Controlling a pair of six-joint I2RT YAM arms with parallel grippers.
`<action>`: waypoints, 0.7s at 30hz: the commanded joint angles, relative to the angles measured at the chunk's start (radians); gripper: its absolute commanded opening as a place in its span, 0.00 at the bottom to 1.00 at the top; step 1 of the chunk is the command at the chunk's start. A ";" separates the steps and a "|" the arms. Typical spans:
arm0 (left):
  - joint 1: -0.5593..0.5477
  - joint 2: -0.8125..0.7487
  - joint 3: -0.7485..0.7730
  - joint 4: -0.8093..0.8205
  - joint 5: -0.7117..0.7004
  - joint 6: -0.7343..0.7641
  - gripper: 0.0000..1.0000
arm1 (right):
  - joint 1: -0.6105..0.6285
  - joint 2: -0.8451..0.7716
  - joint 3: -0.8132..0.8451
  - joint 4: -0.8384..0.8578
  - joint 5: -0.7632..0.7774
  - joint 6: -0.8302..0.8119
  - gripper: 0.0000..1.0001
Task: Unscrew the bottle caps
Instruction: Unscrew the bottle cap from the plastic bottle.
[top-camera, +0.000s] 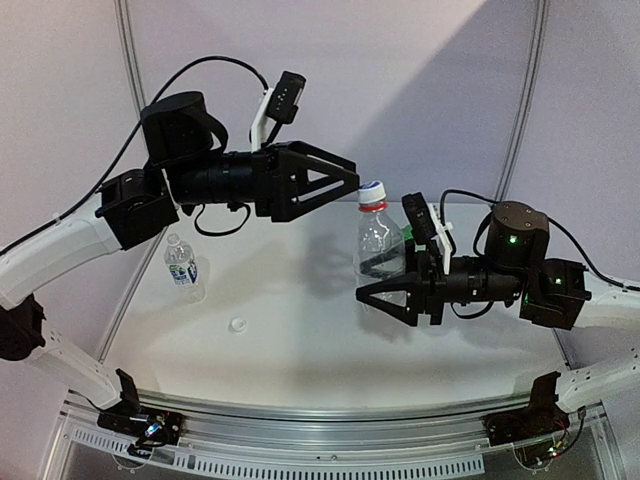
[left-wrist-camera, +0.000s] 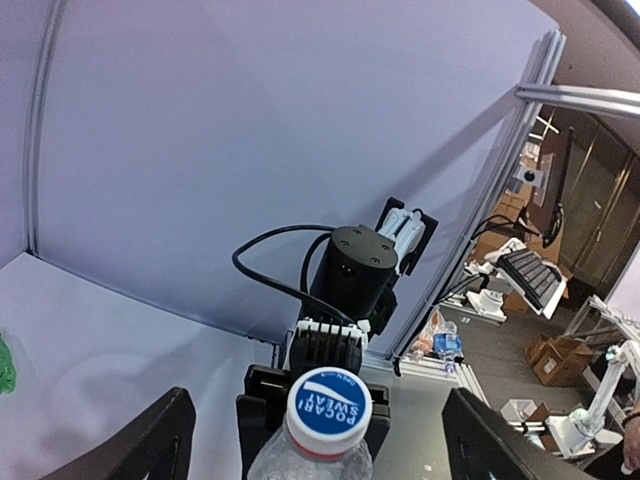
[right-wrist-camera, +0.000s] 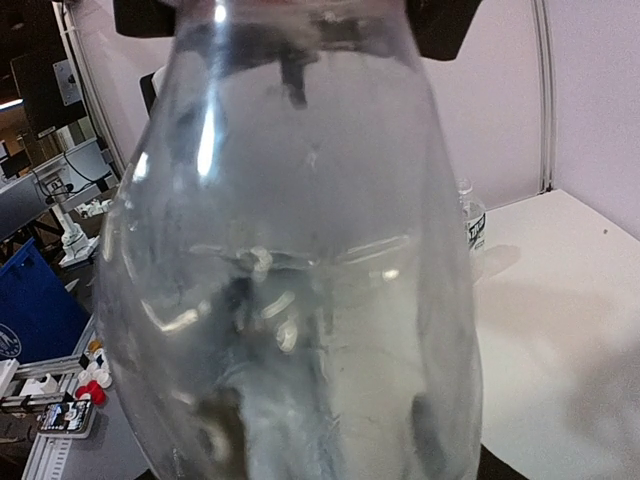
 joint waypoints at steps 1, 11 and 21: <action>-0.003 0.026 0.032 0.054 0.048 0.005 0.86 | -0.003 0.014 0.035 0.018 -0.051 0.022 0.00; -0.005 0.054 0.036 0.058 0.072 -0.005 0.78 | -0.002 0.025 0.040 0.029 -0.054 0.033 0.00; -0.009 0.082 0.049 0.051 0.092 -0.010 0.55 | -0.003 0.034 0.043 0.028 -0.054 0.037 0.00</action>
